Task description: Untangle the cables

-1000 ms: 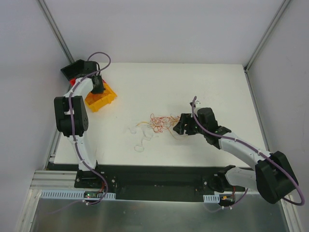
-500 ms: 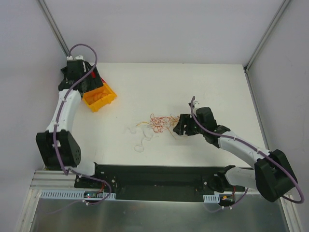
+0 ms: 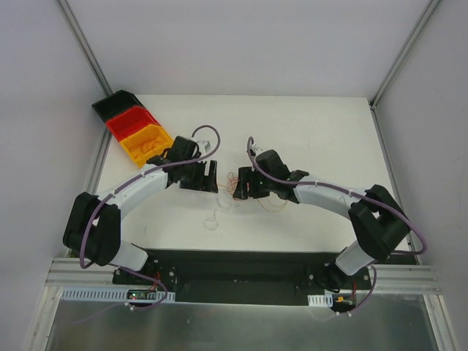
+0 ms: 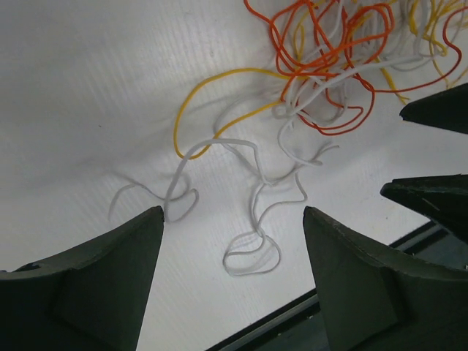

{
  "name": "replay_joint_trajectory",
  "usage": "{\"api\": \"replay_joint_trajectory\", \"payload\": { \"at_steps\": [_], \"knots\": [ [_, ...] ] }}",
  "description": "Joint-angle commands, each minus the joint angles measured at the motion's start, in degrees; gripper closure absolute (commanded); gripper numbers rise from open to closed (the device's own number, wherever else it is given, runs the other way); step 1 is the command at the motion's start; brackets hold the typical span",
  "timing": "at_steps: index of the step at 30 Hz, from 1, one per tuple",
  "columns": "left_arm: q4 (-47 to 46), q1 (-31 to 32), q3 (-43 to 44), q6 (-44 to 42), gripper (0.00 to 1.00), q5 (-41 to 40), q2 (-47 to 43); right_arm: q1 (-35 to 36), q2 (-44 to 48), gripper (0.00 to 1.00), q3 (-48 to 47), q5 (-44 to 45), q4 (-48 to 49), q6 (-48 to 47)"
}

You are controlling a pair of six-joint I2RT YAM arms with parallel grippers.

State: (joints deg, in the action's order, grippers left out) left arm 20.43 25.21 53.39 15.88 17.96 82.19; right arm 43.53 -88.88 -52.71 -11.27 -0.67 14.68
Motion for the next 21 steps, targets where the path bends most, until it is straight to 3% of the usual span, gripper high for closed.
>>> {"api": "replay_joint_trajectory", "payload": {
  "at_steps": [1,10,12,14,17,21],
  "knots": [
    [-2.85,1.85,-0.47,0.55,0.24,-5.73,0.25,0.68,-2.61,0.36,-1.61,1.07,2.23,3.78],
    [-2.94,2.39,-3.03,3.72,0.33,-8.99,2.79,0.51,-6.21,0.39,-2.22,6.94,1.56,6.58],
    [-2.58,2.39,-2.76,3.98,0.43,-8.82,3.50,0.16,-6.74,0.40,-2.57,9.76,0.93,8.17],
    [-2.06,2.39,-2.24,3.55,0.59,-9.08,4.03,-0.11,-7.09,0.40,-3.01,14.22,-3.10,10.10],
    [-0.39,2.39,-1.18,2.67,1.00,-12.22,2.37,-0.81,-7.36,0.40,-3.80,19.95,-7.66,13.17],
    [3.47,2.39,-0.04,1.44,1.00,-19.52,-8.77,-2.74,-7.45,0.44,-5.91,27.43,-15.40,16.69]
  ]
}}
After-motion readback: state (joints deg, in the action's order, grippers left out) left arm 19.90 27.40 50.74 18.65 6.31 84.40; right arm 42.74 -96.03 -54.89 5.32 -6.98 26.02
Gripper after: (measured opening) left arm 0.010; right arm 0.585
